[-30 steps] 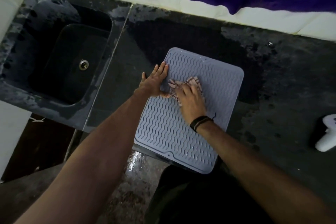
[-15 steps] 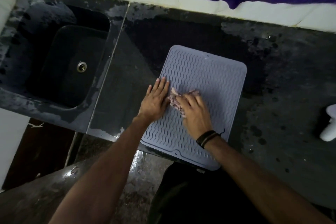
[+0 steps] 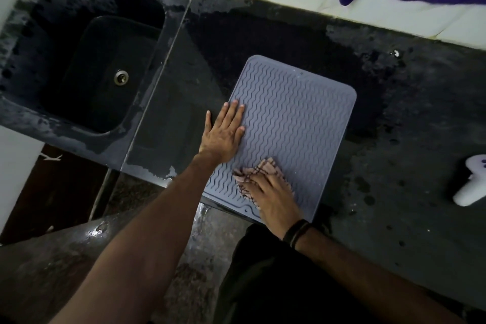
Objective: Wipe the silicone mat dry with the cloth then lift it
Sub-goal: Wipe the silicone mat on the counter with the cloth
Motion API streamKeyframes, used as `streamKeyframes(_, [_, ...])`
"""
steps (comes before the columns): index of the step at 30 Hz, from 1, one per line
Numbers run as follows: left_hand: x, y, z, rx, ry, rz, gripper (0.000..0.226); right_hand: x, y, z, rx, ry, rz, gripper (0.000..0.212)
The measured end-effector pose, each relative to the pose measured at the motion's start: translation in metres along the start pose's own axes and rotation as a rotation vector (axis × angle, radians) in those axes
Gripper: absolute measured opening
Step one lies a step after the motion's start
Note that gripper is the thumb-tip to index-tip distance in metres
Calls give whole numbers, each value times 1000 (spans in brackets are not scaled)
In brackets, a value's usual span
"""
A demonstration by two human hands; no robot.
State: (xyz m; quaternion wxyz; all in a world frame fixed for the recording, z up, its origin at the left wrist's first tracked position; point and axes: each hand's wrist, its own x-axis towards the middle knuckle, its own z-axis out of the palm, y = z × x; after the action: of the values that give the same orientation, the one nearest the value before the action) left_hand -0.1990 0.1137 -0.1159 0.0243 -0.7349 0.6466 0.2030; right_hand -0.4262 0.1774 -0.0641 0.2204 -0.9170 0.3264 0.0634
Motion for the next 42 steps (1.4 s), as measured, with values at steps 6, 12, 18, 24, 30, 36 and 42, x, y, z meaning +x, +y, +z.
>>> streamKeyframes(6, [0, -1, -2, -18, -23, 10, 63, 52, 2, -23, 66, 210, 73, 64])
streamKeyframes(12, [0, 2, -6, -39, -48, -4, 61, 32, -1, 2, -18, 53, -38, 53])
streamKeyframes(18, [0, 5, -10, -57, -60, -20, 61, 8, 10, -4, -31, 55, -152, 53])
streamKeyframes(24, [0, 5, -7, -56, -57, -27, 61, 29, 18, -19, 6, 185, 28, 68])
streamKeyframes(30, [0, 8, -11, -55, -74, -45, 60, -7, 15, 4, -75, -4, -121, 58])
streamKeyframes(36, [-4, 25, -13, -18, -8, -65, 63, -1, 41, -29, 103, 315, 9, 64])
streamKeyframes(42, [-7, 85, 6, -67, 3, 59, 66, 27, 106, -63, 62, 424, 265, 57])
